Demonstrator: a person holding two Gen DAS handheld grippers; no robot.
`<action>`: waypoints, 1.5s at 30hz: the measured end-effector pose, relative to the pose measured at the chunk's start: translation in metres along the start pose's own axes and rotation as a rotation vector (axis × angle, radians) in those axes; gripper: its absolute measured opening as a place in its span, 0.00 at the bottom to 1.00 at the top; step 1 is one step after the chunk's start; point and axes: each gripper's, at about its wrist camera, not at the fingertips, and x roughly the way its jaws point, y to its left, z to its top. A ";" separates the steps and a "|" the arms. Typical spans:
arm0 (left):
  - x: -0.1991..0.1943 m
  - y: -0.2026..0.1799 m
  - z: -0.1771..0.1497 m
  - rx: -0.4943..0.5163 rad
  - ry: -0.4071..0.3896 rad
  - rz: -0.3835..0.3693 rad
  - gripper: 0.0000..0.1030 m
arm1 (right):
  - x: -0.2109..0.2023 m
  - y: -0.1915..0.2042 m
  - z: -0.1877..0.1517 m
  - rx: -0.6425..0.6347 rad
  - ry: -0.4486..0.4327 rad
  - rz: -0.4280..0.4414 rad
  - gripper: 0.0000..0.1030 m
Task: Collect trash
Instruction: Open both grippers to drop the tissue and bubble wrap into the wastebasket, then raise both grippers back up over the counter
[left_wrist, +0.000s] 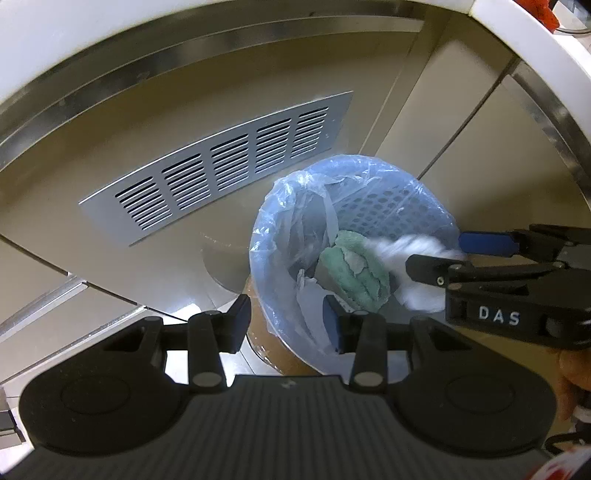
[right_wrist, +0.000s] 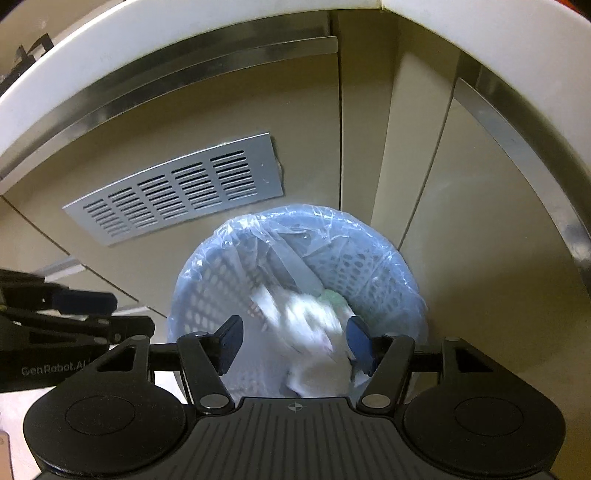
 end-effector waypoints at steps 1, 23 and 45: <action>0.000 0.001 -0.001 -0.001 0.002 0.001 0.37 | 0.000 -0.001 0.000 0.001 0.001 -0.002 0.60; -0.094 0.001 0.000 0.050 -0.187 -0.042 0.50 | -0.088 0.026 -0.011 -0.001 -0.124 -0.049 0.60; -0.212 0.005 0.043 0.172 -0.500 -0.112 0.81 | -0.236 0.040 0.019 0.097 -0.513 -0.235 0.61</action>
